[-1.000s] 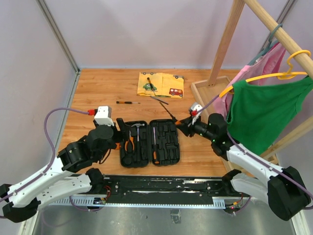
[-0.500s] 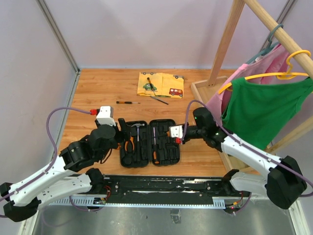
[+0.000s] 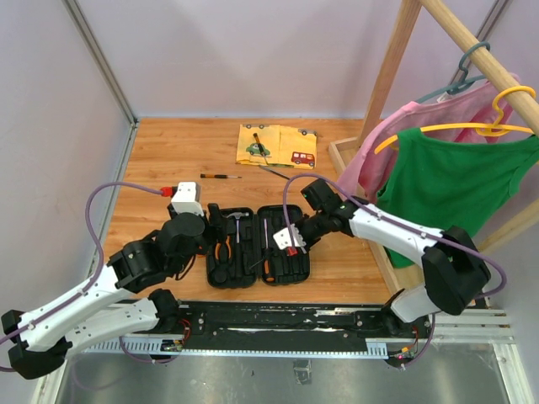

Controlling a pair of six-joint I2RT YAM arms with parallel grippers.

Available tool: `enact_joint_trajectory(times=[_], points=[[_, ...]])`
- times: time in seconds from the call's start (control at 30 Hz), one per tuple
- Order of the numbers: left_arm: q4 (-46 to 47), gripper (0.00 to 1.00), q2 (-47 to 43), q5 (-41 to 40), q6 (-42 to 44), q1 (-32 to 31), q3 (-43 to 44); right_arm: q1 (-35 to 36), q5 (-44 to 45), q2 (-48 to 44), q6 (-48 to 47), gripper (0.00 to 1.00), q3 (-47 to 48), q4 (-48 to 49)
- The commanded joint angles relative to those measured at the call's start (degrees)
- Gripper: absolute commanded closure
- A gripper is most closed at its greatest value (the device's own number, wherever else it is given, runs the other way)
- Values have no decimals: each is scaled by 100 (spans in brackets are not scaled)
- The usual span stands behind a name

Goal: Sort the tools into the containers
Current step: Place the screwdriver in the storage box.

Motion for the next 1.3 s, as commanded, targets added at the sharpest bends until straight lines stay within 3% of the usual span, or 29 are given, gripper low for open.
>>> enact_joint_trajectory(times=[0.0, 0.53, 0.83, 0.9, 1.1, 1.27], points=[[102, 27, 30, -49, 75, 38, -10, 196, 363, 411, -600, 88, 355, -678], [99, 27, 153, -31, 85, 36, -9, 265, 484, 808, -625, 50, 550, -816], [96, 27, 182, -15, 94, 39, -10, 262, 81, 184, -432, 48, 450, -736], [101, 27, 182, -14, 94, 36, -10, 267, -96, -106, 18, 47, 275, -367], [108, 27, 171, 2, 98, 33, -10, 272, -730, -1208, 2621, 42, -894, 1820], [118, 27, 181, 27, 111, 31, -5, 284, -10, -1833, 5294, 43, -1747, 3592]])
